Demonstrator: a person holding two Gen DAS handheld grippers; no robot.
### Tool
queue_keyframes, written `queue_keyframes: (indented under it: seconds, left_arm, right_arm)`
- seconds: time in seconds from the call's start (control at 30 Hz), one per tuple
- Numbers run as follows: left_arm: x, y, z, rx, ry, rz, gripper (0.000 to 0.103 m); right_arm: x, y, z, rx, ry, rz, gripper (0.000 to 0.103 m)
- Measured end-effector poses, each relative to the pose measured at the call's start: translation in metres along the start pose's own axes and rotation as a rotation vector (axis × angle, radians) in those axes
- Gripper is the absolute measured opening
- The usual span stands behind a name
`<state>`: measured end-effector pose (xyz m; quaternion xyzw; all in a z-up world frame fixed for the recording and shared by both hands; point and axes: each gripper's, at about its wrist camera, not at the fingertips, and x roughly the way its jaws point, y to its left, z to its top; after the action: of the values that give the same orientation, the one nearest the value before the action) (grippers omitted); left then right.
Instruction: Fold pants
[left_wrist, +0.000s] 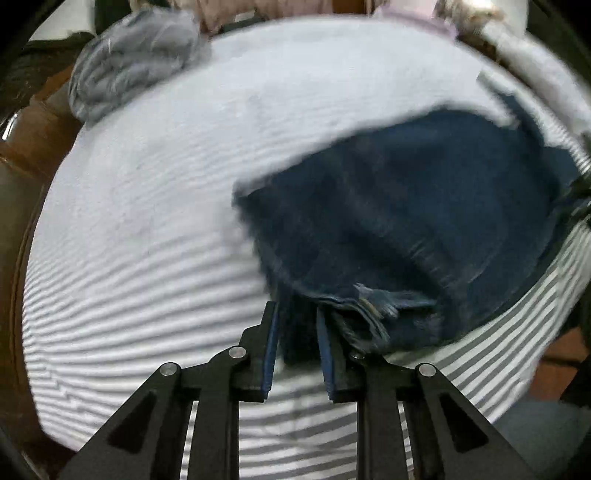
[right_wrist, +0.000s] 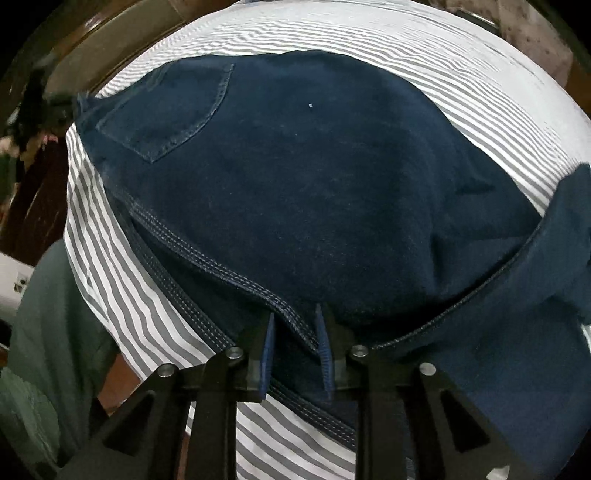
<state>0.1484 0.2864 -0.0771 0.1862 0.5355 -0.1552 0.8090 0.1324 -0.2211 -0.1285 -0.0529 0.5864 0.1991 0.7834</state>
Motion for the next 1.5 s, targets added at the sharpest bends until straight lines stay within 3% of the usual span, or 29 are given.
queue_keyframes:
  seconds: [0.1,0.23,0.3,0.43,0.57,0.63,0.73,0.87,0.93,1.07,1.23,1.37,1.5]
  left_arm:
    - [0.012,0.008,-0.015,-0.064,0.023,-0.004,0.022]
    - [-0.001,0.016,-0.023,-0.104,-0.002,-0.009,0.022]
    - [-0.015,0.018,-0.024,-0.110,-0.018,0.007,0.022]
    - [-0.045,0.018,-0.015,-0.176,-0.106,-0.038,0.022]
    - [-0.051,-0.034,0.011,-0.083,-0.163,-0.079,0.023]
    - [-0.043,-0.073,0.023,-0.058,-0.165,-0.174,0.023]
    - [-0.021,-0.122,0.038,-0.002,-0.138,-0.254,0.023]
    - [0.010,-0.165,0.038,0.067,-0.078,-0.282,0.023]
    - [0.013,-0.177,0.030,0.094,-0.092,-0.243,0.023]
    - [0.007,-0.180,0.037,0.070,-0.081,-0.234,0.023]
    - [-0.031,-0.221,0.061,0.112,-0.186,-0.252,0.023]
    - [-0.037,-0.289,0.092,0.138,-0.227,-0.346,0.024]
    - [-0.012,-0.358,0.118,0.177,-0.189,-0.430,0.024]
  right_arm:
    - [-0.003,0.007,0.001,-0.010,0.008,-0.019,0.025]
    - [-0.004,0.020,0.003,-0.066,0.033,-0.040,0.047]
    - [-0.008,0.028,0.002,-0.090,0.026,-0.054,0.047]
    - [-0.023,0.028,-0.001,-0.042,-0.042,-0.054,0.048]
    - [-0.030,0.023,0.004,0.044,-0.101,-0.029,0.049]
    - [-0.027,0.017,0.007,0.090,-0.102,-0.013,0.049]
    - [-0.015,0.010,0.007,0.134,-0.047,-0.079,0.048]
    - [-0.009,0.003,-0.002,0.141,-0.015,-0.049,0.047]
    - [-0.019,-0.003,0.001,0.149,-0.029,-0.017,0.045]
    - [-0.061,-0.039,0.007,0.226,-0.118,0.026,0.047]
    - [-0.110,-0.118,0.026,0.356,-0.170,-0.084,0.049]
    - [-0.125,-0.189,0.053,0.468,-0.104,-0.206,0.050]
    - [-0.131,-0.257,0.084,0.562,-0.050,-0.277,0.049]
